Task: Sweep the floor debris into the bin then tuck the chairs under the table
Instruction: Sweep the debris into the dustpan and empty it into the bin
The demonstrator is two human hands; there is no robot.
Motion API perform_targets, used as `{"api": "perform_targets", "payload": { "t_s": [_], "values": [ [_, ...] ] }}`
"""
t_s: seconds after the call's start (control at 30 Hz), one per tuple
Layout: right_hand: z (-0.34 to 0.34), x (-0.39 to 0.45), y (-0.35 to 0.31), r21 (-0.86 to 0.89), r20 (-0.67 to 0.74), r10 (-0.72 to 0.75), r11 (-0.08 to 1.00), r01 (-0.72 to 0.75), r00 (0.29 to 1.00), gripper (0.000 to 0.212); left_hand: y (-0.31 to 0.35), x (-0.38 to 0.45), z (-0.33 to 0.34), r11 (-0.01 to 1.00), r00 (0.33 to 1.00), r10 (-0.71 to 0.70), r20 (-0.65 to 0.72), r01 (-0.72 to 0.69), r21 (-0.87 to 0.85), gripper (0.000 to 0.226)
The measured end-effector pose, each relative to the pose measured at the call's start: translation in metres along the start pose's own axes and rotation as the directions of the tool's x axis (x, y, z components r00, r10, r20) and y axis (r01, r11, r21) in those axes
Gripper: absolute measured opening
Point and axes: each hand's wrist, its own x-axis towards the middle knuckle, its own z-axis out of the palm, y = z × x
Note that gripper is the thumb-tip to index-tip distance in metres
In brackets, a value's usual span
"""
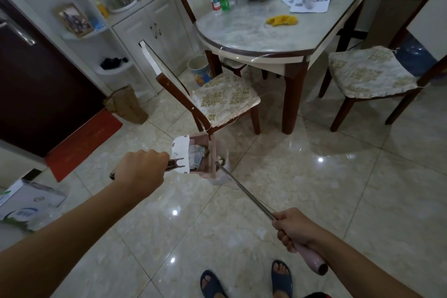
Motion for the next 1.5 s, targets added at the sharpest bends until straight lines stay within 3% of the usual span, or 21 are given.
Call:
{"api": "perform_targets", "payload": {
  "t_s": [0.47, 0.7, 1.0, 1.3, 1.5],
  "values": [
    [-0.013, -0.008, 0.004, 0.068, 0.102, 0.075, 0.994, -0.082, 0.992, 0.022, 0.034, -0.019, 0.026, 0.978, 0.977, 0.208, 0.043, -0.209, 0.027, 0.024],
    [-0.022, 0.003, 0.004, 0.059, 0.121, 0.099, 0.993, -0.106, 0.988, 0.045, 0.030, -0.005, 0.025, 0.986, 0.986, 0.168, 0.009, -0.168, 0.008, 0.022],
    [-0.025, 0.012, -0.001, 0.051, 0.147, 0.129, 0.989, -0.138, 0.981, 0.017, 0.014, 0.002, 0.019, 0.993, 0.994, 0.105, -0.012, -0.104, 0.048, 0.021],
    [-0.031, 0.000, 0.000, 0.057, 0.179, 0.098, 0.992, -0.110, 0.979, 0.034, 0.011, 0.001, 0.017, 0.986, 0.990, 0.141, -0.001, -0.140, 0.093, 0.023],
    [-0.025, 0.004, -0.017, -0.012, 0.221, 0.066, 0.998, -0.065, 0.973, 0.023, 0.010, -0.003, 0.020, 0.977, 0.984, 0.177, 0.016, -0.178, 0.118, 0.026]
  ]
}}
